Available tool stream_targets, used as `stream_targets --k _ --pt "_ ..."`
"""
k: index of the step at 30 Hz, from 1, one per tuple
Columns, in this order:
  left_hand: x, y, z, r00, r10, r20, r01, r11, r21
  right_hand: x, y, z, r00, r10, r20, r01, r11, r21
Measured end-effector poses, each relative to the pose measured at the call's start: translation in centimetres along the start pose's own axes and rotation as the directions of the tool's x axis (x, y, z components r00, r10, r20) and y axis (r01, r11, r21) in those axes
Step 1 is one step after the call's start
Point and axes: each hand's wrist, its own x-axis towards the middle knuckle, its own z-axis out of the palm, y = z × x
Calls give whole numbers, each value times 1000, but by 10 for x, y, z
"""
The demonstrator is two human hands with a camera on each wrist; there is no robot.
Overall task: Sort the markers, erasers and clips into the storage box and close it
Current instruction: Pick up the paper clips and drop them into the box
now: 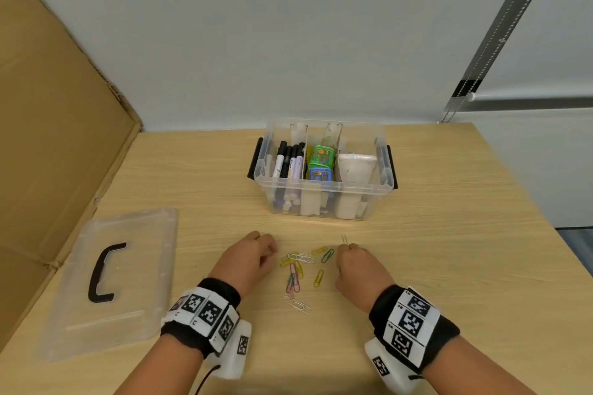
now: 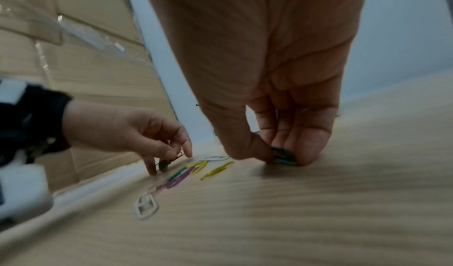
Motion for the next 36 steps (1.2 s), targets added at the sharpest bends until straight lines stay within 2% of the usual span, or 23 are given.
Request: stream_targets --k 2,5,6,9,12,15,16,17,18,19,20,21,22,25,27,28,29,31,32,33,34,35,36 --pt "-2 -5 -1 998 -59 -18 54 974 -219 1 5 -1 1000 5 24 -6 999 47" --pt "-6 -5 -5 984 -179 14 161 846 -508 0 12 0 998 -16 54 11 995 98" --pt "-7 -4 -5 975 -215 53 203 771 -603 -1 13 1 998 -28 56 21 993 112" --pt "-9 3 -7 941 -272 203 314 471 -824 -5 15 4 998 -54 28 50 990 132" --pt "-9 11 -6 917 -303 260 334 225 -915 -9 16 7 997 -78 2 78 993 89" --pt "-9 19 -5 868 -371 331 376 53 -925 -9 18 6 996 -91 8 90 990 107" --pt "-9 20 -4 854 -388 347 401 64 -914 -9 19 6 995 -97 13 95 989 113" --pt "-10 21 -2 854 -397 336 424 157 -892 -9 20 6 995 -102 19 99 988 115" --pt "-11 20 1 873 -387 296 435 345 -832 -9 20 7 994 -109 23 106 988 114" --pt "-12 20 3 910 -343 233 400 579 -710 -9 20 8 992 -121 24 117 987 114" --pt "-14 21 7 946 -271 177 323 769 -551 -9 21 9 991 -132 27 128 985 119" --pt "-16 23 10 965 -215 152 260 869 -421 -9 21 9 990 -138 33 132 982 136" --pt "-18 24 13 969 -198 149 237 915 -327 -9 23 9 990 -135 40 127 978 168" --pt "-19 27 23 971 -196 139 217 963 -160 -6 33 5 994 -94 47 70 929 364" --pt "-18 28 25 980 -170 107 185 971 -151 -4 38 -1 994 -59 90 -7 800 600" --pt "-17 28 26 983 -155 96 169 974 -154 -5 38 -4 991 -53 126 -58 669 741" --pt "-17 28 26 985 -143 95 156 976 -154 -7 36 -7 984 -58 168 -121 474 872" --pt "-18 27 25 988 -120 101 134 980 -150 -9 29 -11 968 -99 232 -232 13 973" --pt "-18 27 25 989 -109 103 123 981 -149 -9 27 -12 963 -115 244 -258 -138 956" --pt "-18 27 24 989 -104 106 120 981 -151 -7 25 -12 961 -121 250 -270 -199 942" --pt "-19 26 23 988 -107 110 125 978 -166 -5 23 -11 961 -124 248 -267 -179 947" --pt "-19 25 20 988 -114 109 134 971 -198 -3 21 -8 967 -122 224 -233 -68 970" --pt "-21 24 17 987 -119 104 141 959 -246 -1 21 -5 978 -126 165 -146 149 978"
